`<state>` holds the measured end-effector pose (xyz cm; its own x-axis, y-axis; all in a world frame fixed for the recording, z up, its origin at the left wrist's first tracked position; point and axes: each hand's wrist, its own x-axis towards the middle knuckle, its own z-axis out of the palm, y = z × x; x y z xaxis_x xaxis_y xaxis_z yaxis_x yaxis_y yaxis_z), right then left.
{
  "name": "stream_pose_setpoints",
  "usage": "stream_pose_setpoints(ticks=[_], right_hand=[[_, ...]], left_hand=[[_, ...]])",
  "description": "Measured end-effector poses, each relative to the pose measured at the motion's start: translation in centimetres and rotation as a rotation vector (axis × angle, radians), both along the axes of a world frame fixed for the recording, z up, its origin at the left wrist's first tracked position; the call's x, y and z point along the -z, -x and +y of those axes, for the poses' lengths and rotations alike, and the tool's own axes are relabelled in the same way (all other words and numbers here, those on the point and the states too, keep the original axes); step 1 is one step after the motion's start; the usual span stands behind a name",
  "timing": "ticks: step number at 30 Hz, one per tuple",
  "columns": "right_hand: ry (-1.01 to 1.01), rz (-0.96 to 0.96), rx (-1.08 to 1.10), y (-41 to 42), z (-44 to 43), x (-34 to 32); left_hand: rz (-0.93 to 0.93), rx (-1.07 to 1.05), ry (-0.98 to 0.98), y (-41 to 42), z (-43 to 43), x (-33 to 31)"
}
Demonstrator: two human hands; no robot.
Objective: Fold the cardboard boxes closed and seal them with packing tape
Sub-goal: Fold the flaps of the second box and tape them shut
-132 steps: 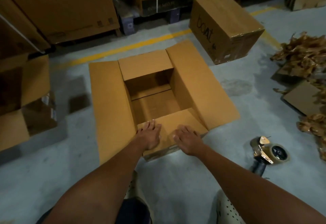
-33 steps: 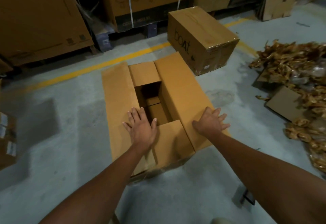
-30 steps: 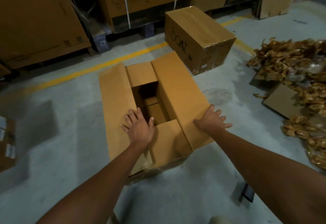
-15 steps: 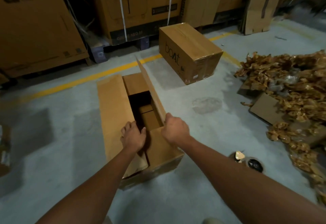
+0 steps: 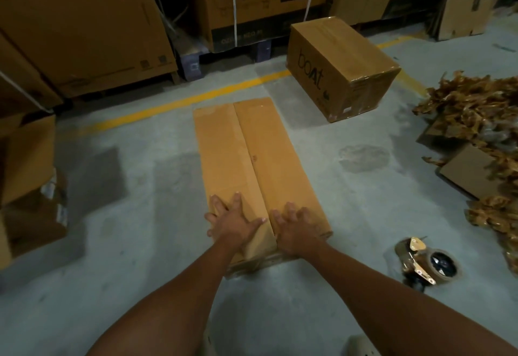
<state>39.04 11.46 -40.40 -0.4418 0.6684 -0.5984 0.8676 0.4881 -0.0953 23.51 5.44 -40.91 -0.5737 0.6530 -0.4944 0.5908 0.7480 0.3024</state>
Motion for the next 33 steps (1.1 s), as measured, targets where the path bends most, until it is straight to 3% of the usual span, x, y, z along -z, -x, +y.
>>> stream_pose_setpoints(ticks=[4, 8, 11, 15, 18, 23, 28, 33], right_hand=[[0.057, 0.028, 0.027, -1.5, -0.4, 0.6], [-0.008, 0.032, -0.016, -5.4, -2.5, -0.4], [-0.046, 0.155, 0.010, -7.0, -3.8, -0.9], [-0.056, 0.278, 0.091, -7.9, -3.9, -0.2], [-0.223, 0.412, 0.279, -9.7, -3.5, -0.2], [-0.405, 0.624, 0.844, -15.4, -1.7, 1.4], [-0.224, 0.451, 1.317, -24.2, 1.1, 7.2], [-0.071, 0.254, 1.340, -30.6, 1.6, 12.5]], left_hand=[[0.045, 0.049, 0.034, -2.5, -1.5, -0.2], [0.144, 0.168, 0.107, -6.3, -3.5, -0.5], [0.256, 0.414, -0.063, -7.8, -2.6, -1.2], [0.180, 0.580, -0.196, -11.1, -0.3, -1.3], [0.184, 0.617, -0.202, -13.2, 1.8, -1.1], [0.272, 0.635, -0.198, -16.4, 5.9, -0.7], [0.295, 0.837, -0.248, -19.1, 9.2, 0.8], [0.383, 0.838, -0.218, -19.5, 9.2, 3.9]])
